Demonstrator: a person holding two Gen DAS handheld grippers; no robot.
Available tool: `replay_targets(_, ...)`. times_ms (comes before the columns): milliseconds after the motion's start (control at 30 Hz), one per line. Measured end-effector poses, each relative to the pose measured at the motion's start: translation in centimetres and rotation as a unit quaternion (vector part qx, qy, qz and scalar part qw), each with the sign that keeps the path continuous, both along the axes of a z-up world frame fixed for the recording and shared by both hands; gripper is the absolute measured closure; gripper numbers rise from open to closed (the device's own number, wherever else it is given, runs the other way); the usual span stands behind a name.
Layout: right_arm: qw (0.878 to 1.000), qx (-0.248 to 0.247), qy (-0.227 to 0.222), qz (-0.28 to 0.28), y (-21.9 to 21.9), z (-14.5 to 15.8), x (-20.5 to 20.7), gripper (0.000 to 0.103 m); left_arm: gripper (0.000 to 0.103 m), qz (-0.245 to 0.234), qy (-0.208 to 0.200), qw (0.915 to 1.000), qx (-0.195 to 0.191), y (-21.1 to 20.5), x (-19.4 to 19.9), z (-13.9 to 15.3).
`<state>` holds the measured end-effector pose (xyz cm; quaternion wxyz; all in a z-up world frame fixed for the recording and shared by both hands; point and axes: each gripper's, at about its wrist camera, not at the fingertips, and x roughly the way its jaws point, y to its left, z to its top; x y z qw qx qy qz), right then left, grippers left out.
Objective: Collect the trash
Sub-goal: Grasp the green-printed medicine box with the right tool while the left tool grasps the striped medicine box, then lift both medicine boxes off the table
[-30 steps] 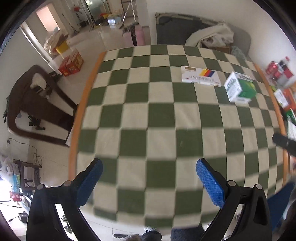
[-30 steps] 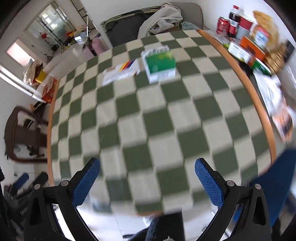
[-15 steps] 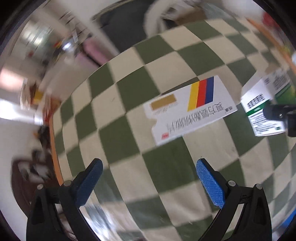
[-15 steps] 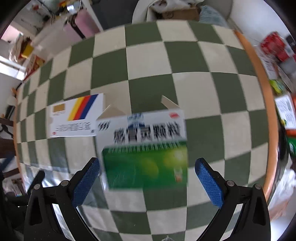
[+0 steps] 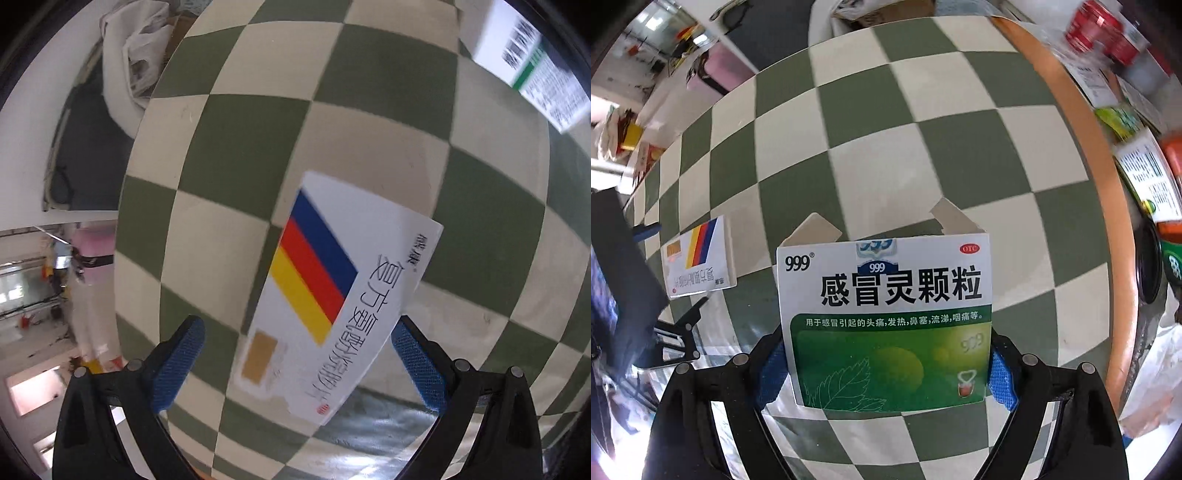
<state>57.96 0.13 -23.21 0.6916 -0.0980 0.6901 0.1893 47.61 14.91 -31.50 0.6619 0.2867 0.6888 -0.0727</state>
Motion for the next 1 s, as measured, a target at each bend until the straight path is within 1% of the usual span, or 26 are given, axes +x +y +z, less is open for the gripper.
replay_targets(33, 1.0, 0.004, 0.003, -0.007, -0.4, -0.1, 0.1, 0.014, 0.003, 0.001, 0.007, 0.9999, -0.013, 0.0, 0.2, 0.1)
replay_targets(67, 1.0, 0.006, 0.005, -0.01, -0.5, -0.2, 0.2, 0.014, 0.009, 0.005, 0.018, 0.9994, -0.028, 0.0, 0.3, 0.2)
replay_targets(100, 1.0, 0.01, 0.007, -0.015, -0.7, -0.2, 0.3, 0.014, 0.023, 0.017, 0.034, 0.9978, -0.053, 0.2, 0.3, 0.4)
replay_targets(133, 1.0, 0.013, 0.008, -0.018, -0.8, -0.3, 0.3, 0.014, 0.026, 0.031, 0.045, 0.9958, -0.073, 0.8, 0.0, 0.3)
replay_targets(200, 1.0, 0.019, 0.01, -0.023, -0.9, -0.2, 0.2, 0.014, 0.026, 0.051, 0.035, 0.9952, -0.075, 0.8, -0.2, 0.5)
replay_targets(233, 0.999, 0.023, 0.01, -0.026, -1.1, -0.1, 0.1, 0.014, 0.026, 0.07, 0.032, 0.9937, -0.082, 0.8, -0.5, 0.6)
replay_targets(267, 0.999, 0.026, 0.01, -0.027, -1.1, 0.0, 0.1, 0.014, 0.026, 0.096, 0.028, 0.9914, -0.085, 1.0, -0.7, 0.6)
replay_targets(333, 0.999, 0.03, 0.008, -0.029, -1.0, 0.3, -0.1, 0.014, 0.026, 0.162, 0.02, 0.9827, -0.088, 1.1, -1.3, 0.8)
replay_targets(367, 0.999, 0.031, 0.007, -0.029, -1.3, 0.6, -0.2, 0.014, 0.026, 0.205, 0.016, 0.9744, -0.091, 1.4, -1.6, 0.8)
replay_targets(400, 0.999, 0.032, 0.006, -0.029, -1.3, 0.7, -0.3, 0.014, 0.026, 0.264, 0.015, 0.9585, -0.106, 1.8, -2.4, 1.0)
replay_targets(433, 0.999, 0.033, 0.005, -0.03, -1.3, 0.8, -0.5, 0.014, 0.026, 0.309, 0.017, 0.9441, -0.115, 2.0, -3.2, 1.0)
replay_targets(500, 0.999, 0.032, 0.007, -0.026, -1.1, 0.8, -1.1, 0.014, 0.026, 0.376, 0.025, 0.9176, -0.125, 2.2, -4.7, 0.9)
replay_targets(533, 0.999, 0.029, 0.009, -0.022, -0.9, 0.7, -1.4, 0.014, 0.025, 0.422, 0.026, 0.8937, -0.151, 2.2, -6.0, 1.0)
replay_targets(600, 1.0, 0.018, 0.013, -0.012, -0.5, 0.2, -2.1, 0.014, 0.024, 0.456, 0.037, 0.8728, -0.17, 1.8, -7.3, 0.7)
replay_targets(633, 1.0, 0.009, 0.017, -0.004, -0.3, -0.2, -2.5, 0.014, 0.024, 0.461, 0.039, 0.8681, -0.179, 1.5, -7.7, 0.5)
replay_targets(667, 1.0, 0.004, 0.02, 0.001, -0.1, -0.5, -2.8, 0.014, 0.024, 0.459, 0.042, 0.8698, -0.177, 0.8, -8.0, 0.2)
replay_targets(700, 1.0, -0.003, 0.025, 0.006, 0.1, -0.8, -3.1, 0.014, 0.023, 0.452, 0.042, 0.8748, -0.169, 0.3, -8.0, -0.1)
replay_targets(733, 1.0, -0.007, 0.029, 0.006, 0.2, -1.2, -3.3, 0.013, 0.023, 0.432, 0.03, 0.8882, -0.152, -0.8, -7.9, -0.1)
replay_targets(767, 1.0, -0.01, 0.029, 0.007, 0.4, -1.4, -3.3, 0.012, 0.019, 0.415, 0.025, 0.9, -0.132, -1.6, -7.4, -0.2)
replay_targets(800, 1.0, -0.013, 0.027, 0.009, 0.7, -1.5, -3.4, 0.012, 0.018, 0.404, 0.015, 0.9065, -0.123, -2.3, -7.4, -0.1)
replay_targets(833, 0.999, -0.02, 0.026, 0.01, 1.0, -1.6, -3.4, 0.012, 0.018, 0.396, 0.01, 0.9103, -0.119, -3.0, -7.4, -0.1)
replay_targets(900, 0.999, -0.031, 0.026, 0.012, 1.5, -2.0, -3.4, 0.012, 0.023, 0.398, 0.007, 0.9088, -0.125, -3.3, -7.5, -0.2)
replay_targets(967, 0.999, -0.036, 0.023, 0.013, 1.9, -2.2, -3.4, 0.012, 0.029, 0.404, 0.003, 0.9042, -0.14, -3.1, -7.2, -0.3)
replay_targets(1000, 0.999, -0.038, 0.02, 0.014, 2.1, -2.4, -3.4, 0.012, 0.029, 0.406, -0.003, 0.9031, -0.138, -3.4, -7.3, -0.3)
